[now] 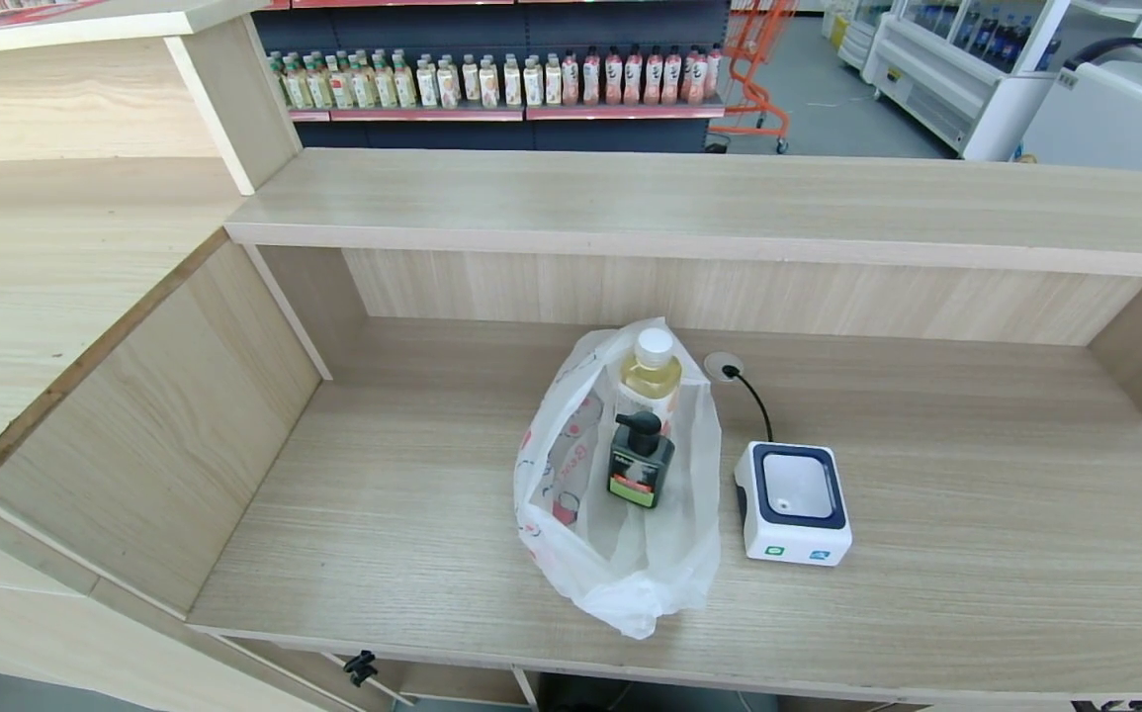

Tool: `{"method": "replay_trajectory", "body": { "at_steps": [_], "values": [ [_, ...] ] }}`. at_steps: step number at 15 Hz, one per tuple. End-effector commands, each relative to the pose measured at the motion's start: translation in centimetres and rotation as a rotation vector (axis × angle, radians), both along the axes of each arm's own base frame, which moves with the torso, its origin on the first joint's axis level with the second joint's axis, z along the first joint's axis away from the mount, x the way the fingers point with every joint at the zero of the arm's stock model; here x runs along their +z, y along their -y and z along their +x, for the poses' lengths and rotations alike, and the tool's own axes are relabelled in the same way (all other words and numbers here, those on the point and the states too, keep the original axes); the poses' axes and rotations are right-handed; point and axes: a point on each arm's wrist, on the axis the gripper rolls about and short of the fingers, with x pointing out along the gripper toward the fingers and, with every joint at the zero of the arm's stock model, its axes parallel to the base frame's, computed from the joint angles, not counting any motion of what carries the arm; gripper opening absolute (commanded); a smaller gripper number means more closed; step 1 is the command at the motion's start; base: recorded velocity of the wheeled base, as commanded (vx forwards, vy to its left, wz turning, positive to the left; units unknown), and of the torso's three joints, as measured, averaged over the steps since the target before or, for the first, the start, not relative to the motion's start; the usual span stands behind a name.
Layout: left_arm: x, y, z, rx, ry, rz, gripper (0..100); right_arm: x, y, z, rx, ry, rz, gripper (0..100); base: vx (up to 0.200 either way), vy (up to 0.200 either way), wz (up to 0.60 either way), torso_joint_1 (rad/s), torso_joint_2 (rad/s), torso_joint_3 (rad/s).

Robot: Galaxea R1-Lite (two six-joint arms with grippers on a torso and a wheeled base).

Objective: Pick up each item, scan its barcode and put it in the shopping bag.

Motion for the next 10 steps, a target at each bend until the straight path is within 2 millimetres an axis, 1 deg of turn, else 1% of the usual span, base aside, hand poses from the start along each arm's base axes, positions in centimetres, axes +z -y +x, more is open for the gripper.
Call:
{"method": "replay_trajectory", "body": {
  "at_steps": [1, 6, 10],
  "values": [
    [0.00, 0.00, 0.00, 0.001, 0.000, 0.000, 100, 0.02, 0.00, 0.03, 0.001, -0.004, 0.000, 0, 0.000, 0.000, 0.00, 0.000, 0.00, 0.000],
    [0.00, 0.00, 0.00, 0.000, 0.000, 0.000, 100, 0.02, 0.00, 0.03, 0.001, -0.004, 0.000, 0, 0.000, 0.000, 0.00, 0.000, 0.00, 0.000],
    [0.00, 0.00, 0.00, 0.000, -0.001, 0.003, 100, 0.00, 0.00, 0.03, 0.001, -0.005, 0.000, 0, 0.000, -0.200, 0.00, 0.004, 0.00, 0.005]
  ]
}}
